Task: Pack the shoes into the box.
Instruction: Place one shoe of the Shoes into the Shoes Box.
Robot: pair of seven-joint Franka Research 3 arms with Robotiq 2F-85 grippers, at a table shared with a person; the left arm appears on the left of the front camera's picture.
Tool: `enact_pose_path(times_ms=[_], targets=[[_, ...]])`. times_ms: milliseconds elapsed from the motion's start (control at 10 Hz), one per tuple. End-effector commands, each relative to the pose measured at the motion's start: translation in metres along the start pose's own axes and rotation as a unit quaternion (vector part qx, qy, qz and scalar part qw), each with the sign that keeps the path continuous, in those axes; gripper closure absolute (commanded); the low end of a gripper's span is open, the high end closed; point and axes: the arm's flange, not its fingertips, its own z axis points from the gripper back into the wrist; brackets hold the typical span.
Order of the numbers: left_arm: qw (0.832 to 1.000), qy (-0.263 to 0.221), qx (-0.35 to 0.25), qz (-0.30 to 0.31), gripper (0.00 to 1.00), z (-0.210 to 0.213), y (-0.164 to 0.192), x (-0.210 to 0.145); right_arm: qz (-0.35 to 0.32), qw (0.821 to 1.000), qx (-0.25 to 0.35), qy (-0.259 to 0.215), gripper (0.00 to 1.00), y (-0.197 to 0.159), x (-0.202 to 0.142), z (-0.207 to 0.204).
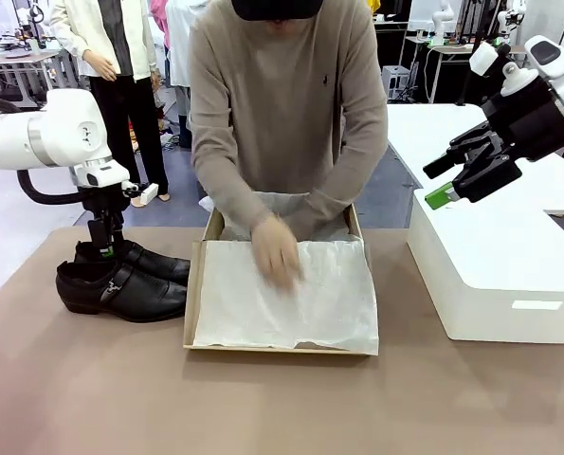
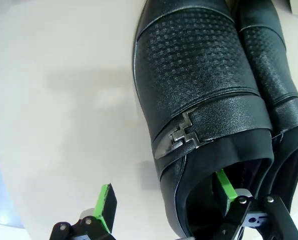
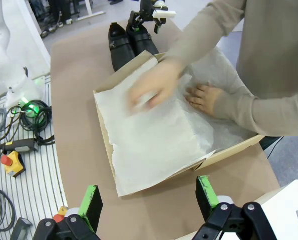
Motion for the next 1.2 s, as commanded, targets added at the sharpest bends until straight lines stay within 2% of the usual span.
enact_pose_path(times_ms=[0, 100, 700, 1100], targets=[[1.000, 0.007, -0.008, 0.009, 0.00, 0.0013, 0.0034, 0.0009, 0.011, 1.000, 0.005, -0.015, 0.00, -0.0024, 0.0009, -0.0017], [1.000, 0.008, -0.014, 0.006, 0.00, 0.0010, 0.0036, 0.0019, 0.011, 1.000, 0.005, -0.015, 0.00, -0.0024, 0.0009, -0.0017], [1.000, 0.008, -0.018, 0.004, 1.00, 0.0012, 0.0013, 0.0008, 0.011, 1.000, 0.005, -0.015, 0.00, -0.0024, 0.0009, -0.0017], [1.000, 0.013, -0.019, 0.001, 1.00, 0.0018, -0.0016, 0.0022, 0.011, 1.000, 0.005, -0.015, 0.00, -0.0024, 0.0009, -0.0017]])
